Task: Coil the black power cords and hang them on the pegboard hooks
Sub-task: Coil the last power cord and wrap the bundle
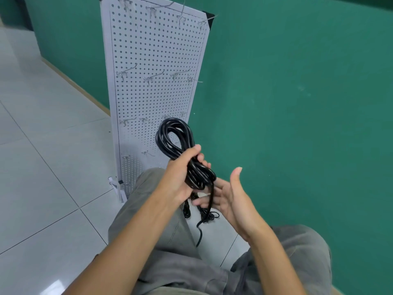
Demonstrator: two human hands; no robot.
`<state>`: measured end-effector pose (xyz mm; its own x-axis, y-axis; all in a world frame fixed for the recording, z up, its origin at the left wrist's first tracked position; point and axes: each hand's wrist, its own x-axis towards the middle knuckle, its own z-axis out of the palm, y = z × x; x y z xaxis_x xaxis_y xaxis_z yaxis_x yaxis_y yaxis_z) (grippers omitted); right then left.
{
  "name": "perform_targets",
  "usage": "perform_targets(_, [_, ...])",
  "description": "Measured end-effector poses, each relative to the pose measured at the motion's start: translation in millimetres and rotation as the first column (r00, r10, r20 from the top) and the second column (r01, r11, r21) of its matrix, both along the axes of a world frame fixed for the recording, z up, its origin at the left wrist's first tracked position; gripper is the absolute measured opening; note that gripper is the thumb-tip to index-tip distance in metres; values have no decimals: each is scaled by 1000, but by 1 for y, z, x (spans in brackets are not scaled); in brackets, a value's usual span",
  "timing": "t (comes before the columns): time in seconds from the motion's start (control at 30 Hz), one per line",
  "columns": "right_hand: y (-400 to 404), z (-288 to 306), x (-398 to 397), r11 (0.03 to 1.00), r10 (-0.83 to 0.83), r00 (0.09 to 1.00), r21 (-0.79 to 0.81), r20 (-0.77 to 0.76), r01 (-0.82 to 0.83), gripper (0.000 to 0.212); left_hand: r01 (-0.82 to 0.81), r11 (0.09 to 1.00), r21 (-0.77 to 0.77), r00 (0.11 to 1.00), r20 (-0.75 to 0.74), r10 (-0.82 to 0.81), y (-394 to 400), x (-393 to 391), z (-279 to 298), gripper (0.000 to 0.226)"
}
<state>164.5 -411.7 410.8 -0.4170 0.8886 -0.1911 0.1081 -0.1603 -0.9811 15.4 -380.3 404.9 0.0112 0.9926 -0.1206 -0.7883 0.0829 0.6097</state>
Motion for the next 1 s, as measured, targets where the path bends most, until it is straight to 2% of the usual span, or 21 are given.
perform_targets(0.1, [-3, -6, -2, 999, 34, 997, -3, 70, -34, 101, -144, 988, -48, 988, 57, 146, 5, -14, 5, 23])
perform_targets(0.17, [-6, -5, -1, 998, 57, 989, 26, 136, -61, 94, -242, 968, -73, 970, 19, 244, 9, -24, 2, 23])
perform_targets(0.3, [-14, 7, 1, 987, 70, 965, 123, 253, -104, 61, -432, 899, -73, 898, -121, 422, 8, -32, -2, 22])
perform_targets(0.4, [-14, 12, 0, 953, 90, 908, 229, 409, -198, 37, -473, 879, -56, 857, -259, 445, 7, -27, -7, 27])
perform_targets(0.5, [-15, 19, -4, 922, 45, 825, 294, 564, -251, 33, -470, 883, 9, 815, -380, 438, 6, -18, -12, 30])
perform_targets(0.63, [-18, 37, 0, 878, -10, 738, 359, 675, -317, 18, -449, 889, 86, 758, -490, 430, 4, -7, -12, 32])
perform_targets(0.73, [-21, 51, 2, 872, -23, 767, 388, 642, -298, 26, -398, 914, 81, 763, -523, 379, 2, -1, -12, 34])
perform_targets(0.87, [-15, 59, 7, 879, -32, 832, 412, 554, -240, 24, -334, 938, 96, 766, -552, 329, -3, 4, -6, 29])
perform_targets(1.0, [-7, 68, 13, 866, -104, 858, 469, 503, -170, 24, -213, 971, 108, 787, -570, 236, -9, 11, -2, 37])
